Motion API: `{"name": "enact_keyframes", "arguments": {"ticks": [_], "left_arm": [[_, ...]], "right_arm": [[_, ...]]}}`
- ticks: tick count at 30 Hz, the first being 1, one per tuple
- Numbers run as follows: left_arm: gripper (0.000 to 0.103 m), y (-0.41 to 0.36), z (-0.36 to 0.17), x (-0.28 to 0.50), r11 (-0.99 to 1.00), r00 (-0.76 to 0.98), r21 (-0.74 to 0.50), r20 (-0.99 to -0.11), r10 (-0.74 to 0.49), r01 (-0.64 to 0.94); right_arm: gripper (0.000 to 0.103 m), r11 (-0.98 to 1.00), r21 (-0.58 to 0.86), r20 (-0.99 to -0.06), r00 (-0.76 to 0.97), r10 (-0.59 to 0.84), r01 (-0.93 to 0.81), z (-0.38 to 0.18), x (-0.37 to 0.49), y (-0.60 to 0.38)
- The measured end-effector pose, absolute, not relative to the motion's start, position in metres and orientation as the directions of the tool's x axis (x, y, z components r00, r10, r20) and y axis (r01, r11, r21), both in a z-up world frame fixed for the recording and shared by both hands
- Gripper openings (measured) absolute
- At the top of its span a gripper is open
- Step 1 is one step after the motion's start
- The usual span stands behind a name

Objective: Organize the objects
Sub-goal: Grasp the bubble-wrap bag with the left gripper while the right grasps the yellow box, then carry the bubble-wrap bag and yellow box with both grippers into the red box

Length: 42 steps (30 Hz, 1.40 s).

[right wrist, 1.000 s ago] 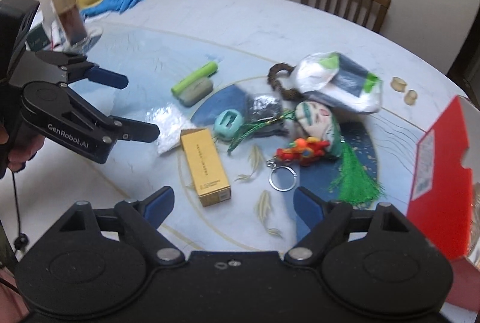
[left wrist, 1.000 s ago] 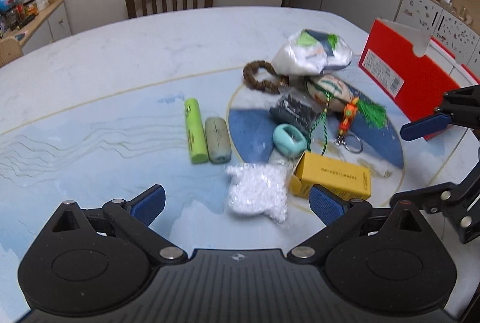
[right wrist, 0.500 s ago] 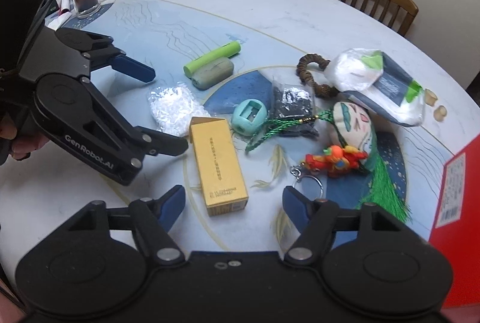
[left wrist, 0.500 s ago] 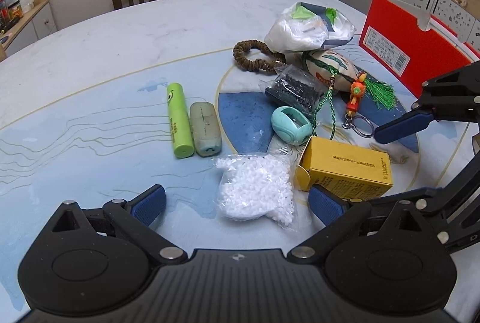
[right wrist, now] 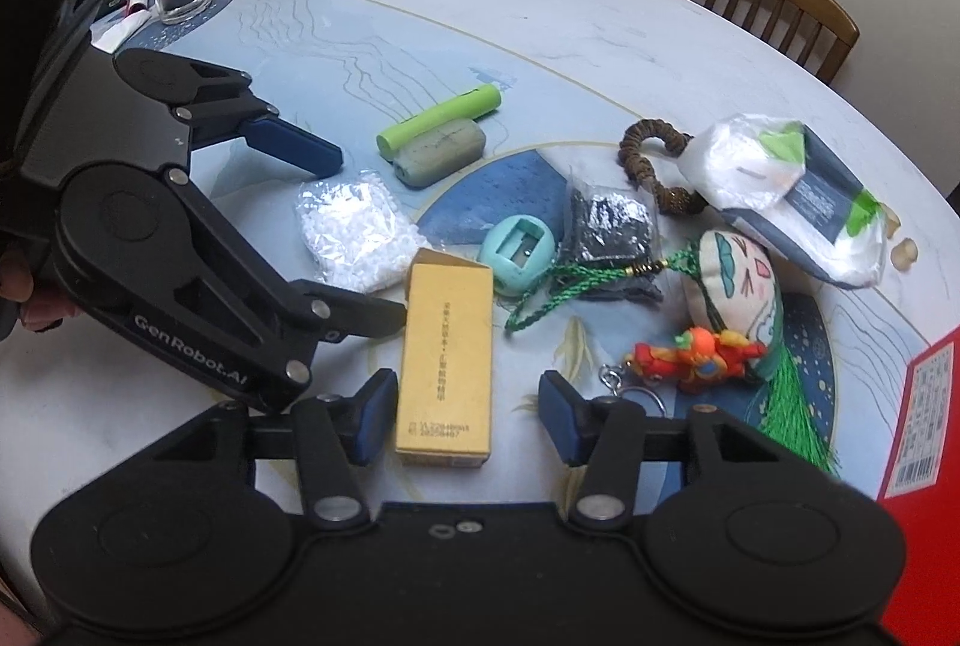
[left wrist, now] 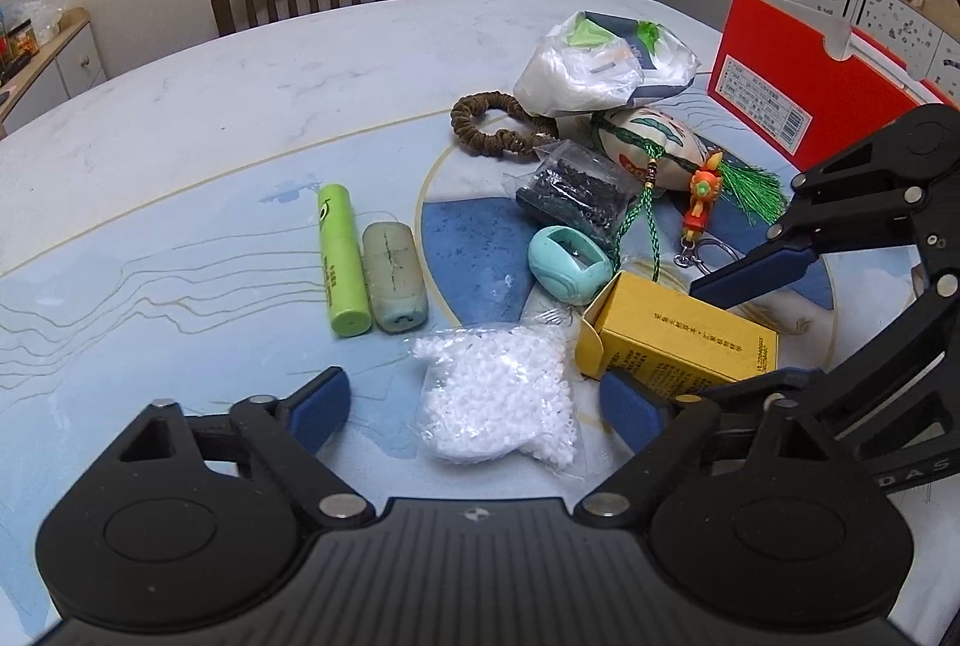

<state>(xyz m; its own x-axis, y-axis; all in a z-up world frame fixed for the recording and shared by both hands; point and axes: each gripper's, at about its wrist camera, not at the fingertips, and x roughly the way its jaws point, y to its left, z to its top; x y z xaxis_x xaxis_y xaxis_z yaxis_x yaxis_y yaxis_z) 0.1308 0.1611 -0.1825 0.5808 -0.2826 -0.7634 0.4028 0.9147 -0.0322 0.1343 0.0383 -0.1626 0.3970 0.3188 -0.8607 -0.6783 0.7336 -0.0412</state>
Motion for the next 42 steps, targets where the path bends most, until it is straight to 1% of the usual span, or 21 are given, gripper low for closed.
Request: {"name": "enact_keyframes", "arguments": {"ticks": [5, 7, 8, 10, 11, 12, 13, 15, 18, 20, 22, 25, 32, 42], "left_arm": [[0.079, 0.162, -0.180, 0.129, 0.915, 0.579, -0.040, -0.763, -0.287, 0.401], [0.069, 0.161, -0.179, 0.128, 0.914, 0.578, -0.043, -0.763, -0.290, 0.403], [0.068, 0.160, -0.178, 0.128, 0.914, 0.575, -0.047, -0.764, -0.292, 0.402], [0.068, 0.159, -0.177, 0.128, 0.917, 0.576, -0.048, -0.765, -0.289, 0.395], [0.066, 0.159, -0.177, 0.127, 0.917, 0.575, -0.050, -0.766, -0.289, 0.395], [0.061, 0.158, -0.176, 0.127, 0.918, 0.572, -0.052, -0.768, -0.289, 0.394], [0.059, 0.157, -0.176, 0.127, 0.919, 0.570, -0.053, -0.770, -0.287, 0.391], [0.057, 0.156, -0.175, 0.126, 0.924, 0.569, -0.056, -0.773, -0.280, 0.379], [0.050, 0.156, -0.173, 0.126, 0.929, 0.559, -0.075, -0.780, -0.281, 0.362], [0.048, 0.156, -0.172, 0.126, 0.931, 0.551, -0.091, -0.784, -0.285, 0.353], [0.044, 0.154, -0.171, 0.124, 0.931, 0.548, -0.091, -0.786, -0.285, 0.353], [0.042, 0.149, -0.170, 0.122, 0.931, 0.543, -0.085, -0.792, -0.280, 0.355], [0.041, 0.138, -0.159, 0.115, 0.930, 0.527, -0.127, -0.793, -0.304, 0.346], [0.040, 0.101, -0.111, 0.111, 0.920, 0.542, -0.149, -0.769, -0.337, 0.362]], "right_arm": [[0.039, 0.738, -0.019, -0.857, 0.391, 0.335, -0.675, -0.162, 0.137, 0.038], [0.035, 0.738, -0.007, -0.854, 0.388, 0.347, -0.675, -0.161, 0.136, 0.037], [0.032, 0.738, -0.004, -0.852, 0.389, 0.350, -0.674, -0.160, 0.136, 0.037], [0.029, 0.742, 0.000, -0.851, 0.390, 0.352, -0.670, -0.160, 0.136, 0.038], [0.029, 0.747, 0.003, -0.850, 0.391, 0.352, -0.665, -0.160, 0.136, 0.038], [0.029, 0.753, 0.010, -0.850, 0.391, 0.353, -0.658, -0.160, 0.136, 0.037], [0.029, 0.760, 0.017, -0.850, 0.391, 0.354, -0.650, -0.160, 0.136, 0.036], [0.029, 0.772, 0.029, -0.848, 0.393, 0.355, -0.634, -0.160, 0.135, 0.033], [0.028, 0.789, 0.031, -0.849, 0.400, 0.345, -0.614, -0.160, 0.132, 0.029], [0.028, 0.801, 0.040, -0.850, 0.401, 0.341, -0.597, -0.160, 0.130, 0.025], [0.028, 0.814, 0.061, -0.848, 0.401, 0.348, -0.577, -0.158, 0.129, 0.020], [0.028, 0.831, 0.089, -0.844, 0.402, 0.355, -0.548, -0.153, 0.125, 0.012], [0.028, 0.862, 0.129, -0.834, 0.417, 0.362, -0.491, -0.137, 0.116, -0.013], [0.028, 0.890, 0.143, -0.800, 0.478, 0.362, -0.434, -0.098, 0.108, -0.060]]}}
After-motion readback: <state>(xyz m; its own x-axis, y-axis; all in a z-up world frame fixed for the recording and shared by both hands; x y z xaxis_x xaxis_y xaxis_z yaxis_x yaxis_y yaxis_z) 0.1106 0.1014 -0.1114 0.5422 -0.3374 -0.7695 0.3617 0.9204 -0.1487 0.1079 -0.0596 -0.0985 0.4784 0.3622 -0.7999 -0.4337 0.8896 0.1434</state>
